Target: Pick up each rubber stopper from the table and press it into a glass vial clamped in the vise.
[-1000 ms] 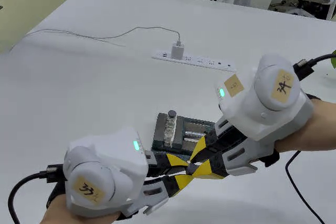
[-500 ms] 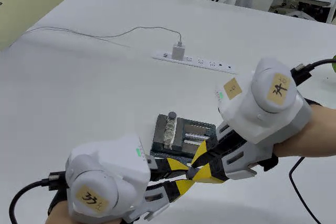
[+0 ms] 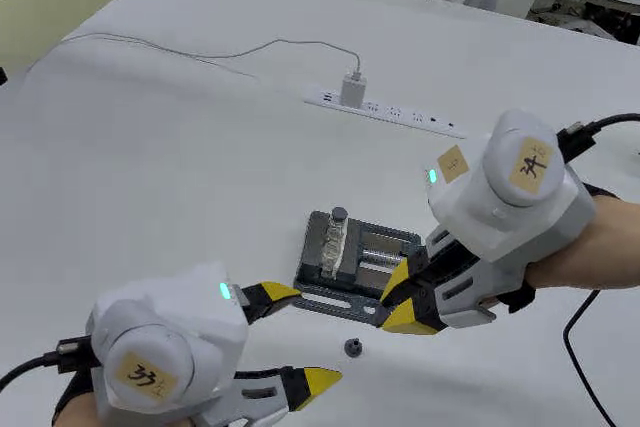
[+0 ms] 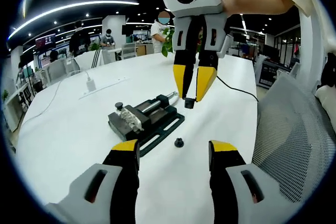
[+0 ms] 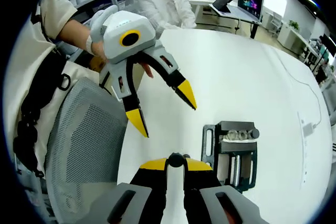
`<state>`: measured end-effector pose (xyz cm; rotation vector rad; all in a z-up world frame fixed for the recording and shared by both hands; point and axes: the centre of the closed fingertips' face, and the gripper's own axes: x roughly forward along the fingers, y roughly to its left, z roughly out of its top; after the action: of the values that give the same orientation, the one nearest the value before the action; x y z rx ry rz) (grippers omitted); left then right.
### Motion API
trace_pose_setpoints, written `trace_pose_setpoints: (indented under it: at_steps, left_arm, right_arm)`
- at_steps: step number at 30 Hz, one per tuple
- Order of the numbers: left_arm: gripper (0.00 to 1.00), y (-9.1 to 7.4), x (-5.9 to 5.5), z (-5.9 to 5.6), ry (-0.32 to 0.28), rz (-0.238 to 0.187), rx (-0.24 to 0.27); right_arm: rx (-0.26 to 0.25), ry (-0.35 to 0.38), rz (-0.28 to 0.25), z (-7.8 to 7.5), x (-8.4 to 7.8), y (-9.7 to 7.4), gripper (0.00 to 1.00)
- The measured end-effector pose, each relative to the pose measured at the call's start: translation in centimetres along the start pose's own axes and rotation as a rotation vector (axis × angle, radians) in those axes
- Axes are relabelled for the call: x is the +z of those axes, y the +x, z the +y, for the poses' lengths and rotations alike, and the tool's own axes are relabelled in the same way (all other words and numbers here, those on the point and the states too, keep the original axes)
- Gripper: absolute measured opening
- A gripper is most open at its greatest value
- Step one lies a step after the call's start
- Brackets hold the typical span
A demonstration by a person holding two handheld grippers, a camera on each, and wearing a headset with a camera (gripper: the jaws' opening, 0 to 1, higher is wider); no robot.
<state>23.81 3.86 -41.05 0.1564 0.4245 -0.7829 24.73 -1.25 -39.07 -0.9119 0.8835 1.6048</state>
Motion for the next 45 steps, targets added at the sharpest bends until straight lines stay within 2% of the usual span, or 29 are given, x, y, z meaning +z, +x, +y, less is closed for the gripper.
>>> trace_pose_setpoints:
  at_steps: [4,6,9,10,12,15,22,28,36,45]
  left_arm:
    - [0.74,-0.5,-0.7,0.9,-0.021,0.016,0.028]
    - [0.84,-0.6,-0.7,1.0,-0.037,0.022,0.028]
    - [0.98,-0.7,-0.4,1.2,-0.026,0.008,0.048]
    - [0.99,-0.8,-0.4,1.4,-0.030,0.009,0.056]
    - [0.99,-0.6,-0.4,1.2,-0.078,0.005,0.032]
    - [0.99,-0.4,-0.4,1.1,-0.060,0.009,0.035]
    - [0.99,-0.1,0.6,1.3,-0.068,-0.022,0.040]
    - [0.99,-0.3,1.0,1.8,-0.056,-0.032,0.049]
    - [0.99,-0.3,0.9,1.9,-0.050,-0.028,0.047]
    - [0.98,-0.3,0.8,2.3,-0.065,-0.035,0.059]
  right_arm:
    - [0.006,-0.007,0.012,-0.3,0.1,0.2,0.06]
    - [0.002,-0.012,0.018,-0.7,0.1,0.3,0.06]
    - [-0.004,-0.014,0.024,-1.3,0.2,0.4,0.06]
    - [-0.004,-0.015,0.027,-1.4,0.3,0.4,0.06]
    - [-0.011,-0.021,0.032,-2.1,0.4,0.4,0.06]
    - [-0.021,-0.030,0.043,-3.0,0.8,0.4,0.06]
    - [-0.045,-0.059,0.048,-4.9,2.4,0.6,0.06]
    - [-0.054,-0.072,0.063,-6.2,3.0,0.7,0.06]
    - [-0.061,-0.102,0.090,-7.2,3.2,0.9,0.06]
    - [-0.048,-0.141,0.117,-7.3,3.8,1.2,0.06]
